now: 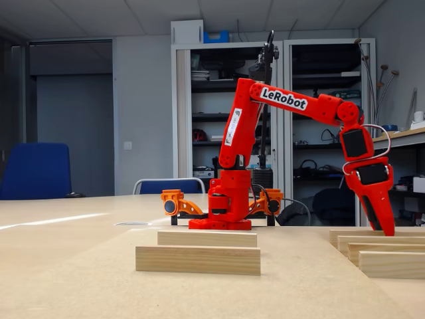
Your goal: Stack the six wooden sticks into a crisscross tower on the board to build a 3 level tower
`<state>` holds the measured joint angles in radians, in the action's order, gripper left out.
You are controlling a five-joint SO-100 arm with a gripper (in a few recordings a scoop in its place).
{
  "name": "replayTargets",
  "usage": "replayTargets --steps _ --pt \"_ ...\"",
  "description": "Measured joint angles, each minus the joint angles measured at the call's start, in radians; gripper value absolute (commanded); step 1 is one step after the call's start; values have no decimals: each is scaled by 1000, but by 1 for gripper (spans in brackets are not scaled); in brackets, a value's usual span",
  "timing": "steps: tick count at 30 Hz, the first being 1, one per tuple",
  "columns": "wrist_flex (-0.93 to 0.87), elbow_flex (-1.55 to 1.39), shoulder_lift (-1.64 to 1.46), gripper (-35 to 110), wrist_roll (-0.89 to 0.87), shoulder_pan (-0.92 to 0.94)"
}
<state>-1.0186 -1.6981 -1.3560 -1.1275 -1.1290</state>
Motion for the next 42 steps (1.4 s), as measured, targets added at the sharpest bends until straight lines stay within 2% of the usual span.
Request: replayTargets --steps 4,9,18,29,35,42 --pt "2 2 20 7 0 -3" --pt "17 6 20 0 6 -2" --pt "43 6 20 0 6 5" --pt "-129 273 9 0 -32 -12" --pt "-261 413 -37 0 -92 86" --pt "-426 417 -81 0 -233 325"
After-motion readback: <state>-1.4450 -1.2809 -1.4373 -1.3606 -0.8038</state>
